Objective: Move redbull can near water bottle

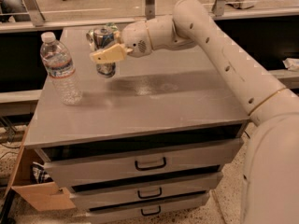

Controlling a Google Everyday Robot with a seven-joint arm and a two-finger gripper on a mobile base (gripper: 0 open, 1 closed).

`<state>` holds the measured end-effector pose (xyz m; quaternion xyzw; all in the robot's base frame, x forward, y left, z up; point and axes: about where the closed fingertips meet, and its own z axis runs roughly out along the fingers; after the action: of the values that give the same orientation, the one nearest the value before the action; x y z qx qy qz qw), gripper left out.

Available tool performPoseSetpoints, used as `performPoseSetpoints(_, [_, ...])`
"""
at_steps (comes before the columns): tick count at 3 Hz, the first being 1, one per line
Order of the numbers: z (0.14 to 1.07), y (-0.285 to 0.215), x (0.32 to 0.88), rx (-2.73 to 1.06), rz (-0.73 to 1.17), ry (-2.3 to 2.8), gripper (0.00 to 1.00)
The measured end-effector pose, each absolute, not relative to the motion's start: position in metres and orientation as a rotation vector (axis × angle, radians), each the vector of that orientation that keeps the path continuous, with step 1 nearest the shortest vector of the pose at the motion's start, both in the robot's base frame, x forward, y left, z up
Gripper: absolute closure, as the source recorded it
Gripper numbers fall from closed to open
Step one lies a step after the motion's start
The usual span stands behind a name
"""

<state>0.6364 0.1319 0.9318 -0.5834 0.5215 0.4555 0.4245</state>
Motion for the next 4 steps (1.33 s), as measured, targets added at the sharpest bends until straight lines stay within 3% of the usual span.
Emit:
performPoseSetpoints(1, [0.924, 0.146, 0.628, -1.510, 1.182, 1.274, 1.00])
performPoseSetpoints(2, [0.916, 0.158, 0.619, -1.546, 1.233, 1.245, 0.83])
performPoseSetpoints(4, [0.905, 0.179, 0.607, -1.582, 1.299, 1.189, 0.36])
